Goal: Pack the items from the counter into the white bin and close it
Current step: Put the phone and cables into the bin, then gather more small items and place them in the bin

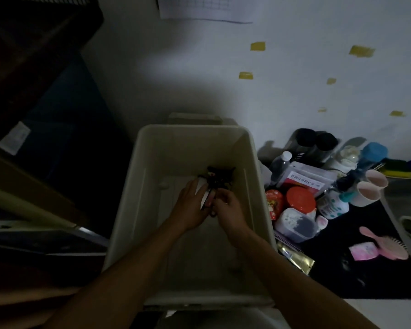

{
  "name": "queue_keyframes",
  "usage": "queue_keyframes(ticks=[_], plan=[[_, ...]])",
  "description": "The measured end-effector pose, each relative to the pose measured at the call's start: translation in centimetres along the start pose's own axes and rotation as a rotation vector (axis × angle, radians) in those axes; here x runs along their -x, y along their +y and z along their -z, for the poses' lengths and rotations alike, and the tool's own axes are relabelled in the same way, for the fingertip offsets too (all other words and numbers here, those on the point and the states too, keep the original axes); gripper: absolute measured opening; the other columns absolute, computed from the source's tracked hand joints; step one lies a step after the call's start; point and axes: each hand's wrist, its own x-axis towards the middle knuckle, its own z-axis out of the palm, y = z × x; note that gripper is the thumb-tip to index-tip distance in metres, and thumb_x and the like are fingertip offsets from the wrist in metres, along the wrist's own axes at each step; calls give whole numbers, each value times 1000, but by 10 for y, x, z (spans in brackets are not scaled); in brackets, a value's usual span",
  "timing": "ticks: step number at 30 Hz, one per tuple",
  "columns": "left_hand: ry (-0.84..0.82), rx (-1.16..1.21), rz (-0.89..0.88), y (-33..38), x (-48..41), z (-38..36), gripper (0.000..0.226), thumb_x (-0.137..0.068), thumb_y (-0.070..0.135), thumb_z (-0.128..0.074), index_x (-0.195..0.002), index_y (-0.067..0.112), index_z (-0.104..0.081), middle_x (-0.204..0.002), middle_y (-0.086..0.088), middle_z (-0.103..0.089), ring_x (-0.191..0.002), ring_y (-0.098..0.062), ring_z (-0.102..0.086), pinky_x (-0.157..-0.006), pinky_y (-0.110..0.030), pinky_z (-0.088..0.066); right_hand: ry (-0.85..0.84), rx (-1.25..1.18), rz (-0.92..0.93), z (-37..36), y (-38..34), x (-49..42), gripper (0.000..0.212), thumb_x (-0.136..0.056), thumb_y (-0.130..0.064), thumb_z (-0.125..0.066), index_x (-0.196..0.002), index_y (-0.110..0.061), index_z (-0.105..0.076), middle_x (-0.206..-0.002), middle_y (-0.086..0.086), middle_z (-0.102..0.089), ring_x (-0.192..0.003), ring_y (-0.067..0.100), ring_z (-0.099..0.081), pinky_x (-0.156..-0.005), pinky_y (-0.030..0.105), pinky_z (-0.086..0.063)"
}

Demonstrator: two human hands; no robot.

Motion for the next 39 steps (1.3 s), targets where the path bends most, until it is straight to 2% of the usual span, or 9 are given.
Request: queue_keyframes(ticks=[5, 10, 14, 17, 20, 24, 28, 32, 39], plan=[[94, -12, -74, 22, 9, 28, 54, -97, 34, -54, -143, 9, -42, -148, -14, -41, -136, -28, -37, -110, -33, -26, -45, 5, 89, 12, -18, 2, 41, -96, -12, -49, -136, -22, -47, -116, -9, -59, -85, 0, -63, -60, 13, -49], [152, -119, -100, 38, 3, 43, 56, -95, 39, -54, -144, 16, -42, -156, -10, -29, -145, -25, -24, -115, -34, -25, -99, -40, 184, 31, -45, 2, 38, -96, -10, -50, -133, -16, -48, -114, -3, -62, -80, 5, -68, -72, 26, -58], [193, -76, -67, 63, -5, 50, 54, -97, 41, -49, -145, 20, -40, -160, -7, -23, -146, -24, -23, -115, -40, -28, -128, -66, 250, 58, -71, 1, 36, -96, -9, -50, -130, -20, -50, -124, 1, -60, -107, 16, -62, -92, 39, -55], [266, -61, -93, 89, -11, 50, 49, -99, 40, -46, -143, 20, -43, -157, -4, -29, -142, -24, -31, -113, -43, -32, -134, -40, 298, 90, -86, -2, 41, -97, -12, -49, -138, -20, -46, -132, -2, -53, -112, 10, -57, -86, 26, -54], [316, -18, -115, 125, -21, 43, 49, -98, 43, -43, -141, 19, -46, -156, -4, -32, -141, -23, -32, -115, -39, -32, -122, -29, 303, 128, -90, -4, 39, -98, -16, -51, -137, -18, -46, -128, 0, -57, -109, 11, -61, -88, 29, -55], [312, -96, -192, 170, -40, 22, 49, -99, 38, -45, -141, 13, -47, -157, -8, -31, -145, -25, -26, -117, -40, -26, -72, -21, 325, 170, -81, -10, 35, -96, -5, -47, -130, -11, -51, -113, -1, -62, -90, 2, -64, -65, 7, -49], [267, -144, -238, 208, -52, -6, 51, -101, 39, -42, -145, 13, -41, -159, -5, -24, -149, -22, -13, -121, -38, -17, -56, 3, 323, 212, -63, -20, 35, -95, -4, -46, -128, -9, -55, -115, 5, -64, -100, 15, -64, -75, 21, -56], [223, -96, -229, 240, -58, -37, 53, -102, 40, -38, -148, 15, -36, -160, -3, -20, -150, -20, -7, -122, -38, -13, -23, -3, 301, 249, -40, -28, 39, -95, -3, -44, -133, -11, -52, -123, 0, -60, -105, 6, -60, -67, 6, -48], [164, -144, -225, 274, -60, -112, 49, -103, 32, -38, -149, 14, -35, -161, -4, -20, -150, -20, -7, -122, -39, -14, -28, 14, 258, 307, 11, -37, 34, -92, 4, -45, -120, -12, -58, -111, -2, -65, -96, -4, -64, -76, 10, -50]])
